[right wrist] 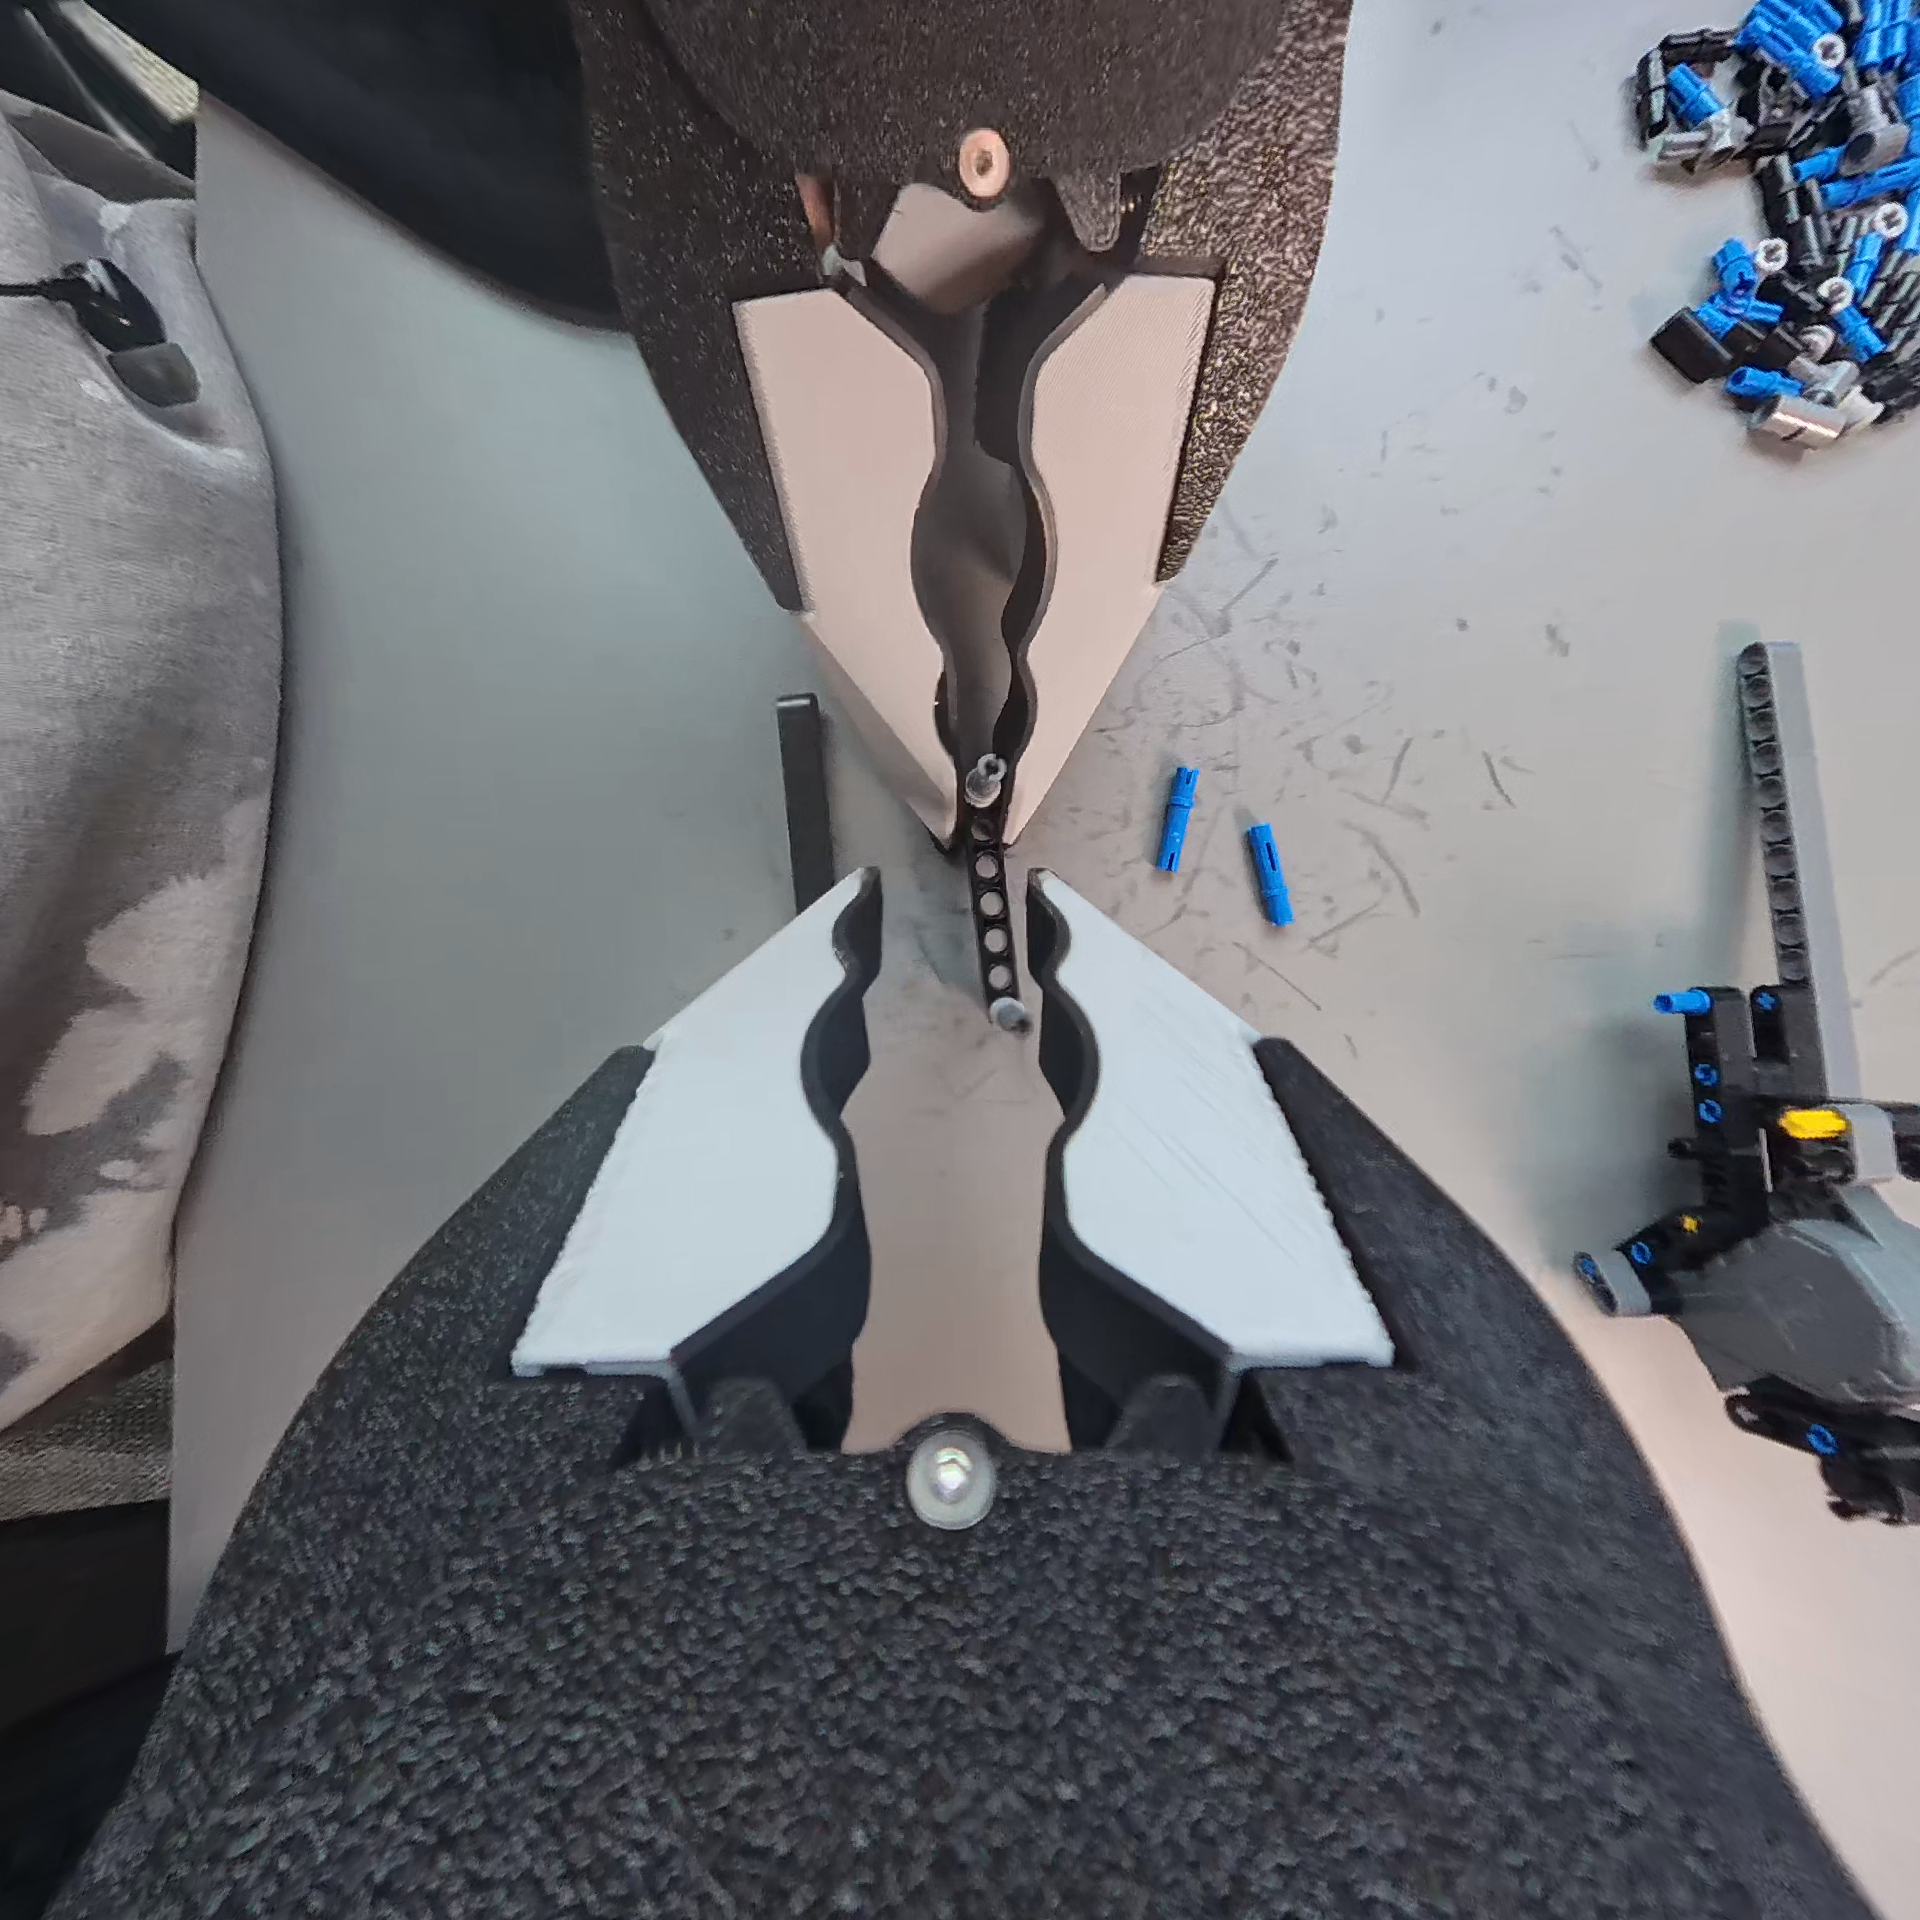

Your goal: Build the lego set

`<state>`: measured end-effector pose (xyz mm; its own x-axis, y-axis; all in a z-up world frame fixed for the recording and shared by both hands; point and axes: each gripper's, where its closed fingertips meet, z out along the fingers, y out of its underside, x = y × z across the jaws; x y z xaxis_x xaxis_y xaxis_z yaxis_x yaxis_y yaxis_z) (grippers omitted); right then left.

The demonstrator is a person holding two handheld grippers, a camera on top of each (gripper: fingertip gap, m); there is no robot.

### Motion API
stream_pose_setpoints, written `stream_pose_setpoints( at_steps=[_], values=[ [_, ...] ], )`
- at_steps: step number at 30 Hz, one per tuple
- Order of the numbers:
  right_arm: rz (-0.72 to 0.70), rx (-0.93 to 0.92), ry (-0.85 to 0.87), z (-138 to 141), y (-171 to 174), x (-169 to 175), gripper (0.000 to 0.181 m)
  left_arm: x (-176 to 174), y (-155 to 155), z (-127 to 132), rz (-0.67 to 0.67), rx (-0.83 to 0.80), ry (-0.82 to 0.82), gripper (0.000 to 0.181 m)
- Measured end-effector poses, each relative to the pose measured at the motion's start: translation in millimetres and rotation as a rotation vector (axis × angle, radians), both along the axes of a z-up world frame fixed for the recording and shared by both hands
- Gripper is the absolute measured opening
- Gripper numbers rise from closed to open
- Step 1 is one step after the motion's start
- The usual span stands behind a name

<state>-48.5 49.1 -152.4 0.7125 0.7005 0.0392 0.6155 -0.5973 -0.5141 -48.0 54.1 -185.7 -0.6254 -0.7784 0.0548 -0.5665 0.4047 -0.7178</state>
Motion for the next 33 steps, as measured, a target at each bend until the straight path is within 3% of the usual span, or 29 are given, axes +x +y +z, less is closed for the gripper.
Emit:
stream_pose_setpoints(
  at_steps=[4,8,11,14,16,19,21,24,28,30,33],
  values=[
    [0.023,0.018,0.045,2.4,-20.3,-24.2,0.025,0.2,0.1,0.0,0.002,-0.004,0.002,0.008],
    [-0.052,0.032,0.004,-23.6,-19.8,-21.2,0.023,0.0,0.0,0.1,-0.001,0.001,-0.002,0.008],
    [-0.061,0.011,0.049,-32.5,-22.6,-25.8,0.007,-1.0,0.9,0.4,-0.011,0.002,-0.003,0.016],
    [-0.004,0.129,0.046,-11.9,-23.7,-26.9,0.007,-2.4,11.5,4.3,0.004,0.016,-0.026,0.035],
    [-0.019,0.297,0.015,14.9,-14.6,-18.9,0.007,-6.4,17.0,21.2,0.008,-0.054,-0.068,0.034],
    [0.036,0.608,-0.226,50.6,-4.0,-2.3,0.007,-19.0,12.7,64.0,-0.031,-0.322,-0.118,0.027],
    [0.047,0.723,-0.317,66.1,-0.8,-0.3,0.007,-24.3,8.3,90.2,-0.049,-0.538,-0.105,0.028],
    [0.053,0.822,-0.491,77.2,4.3,6.9,0.008,-24.7,5.9,107.8,-0.059,-0.697,-0.1,0.032],
    [0.081,0.88,-0.613,78.5,9.2,4.6,0.007,-19.6,0.6,114.8,-0.043,-0.747,-0.12,0.029],
    [0.083,0.903,-0.643,80.4,10.9,4.9,0.007,-16.0,-0.2,111.9,-0.026,-0.707,-0.135,0.013],
    [0.067,0.871,-0.514,78.0,9.9,2.1,0.008,-11.0,6.2,109.0,0.014,-0.588,-0.21,0.007]
  ],
)
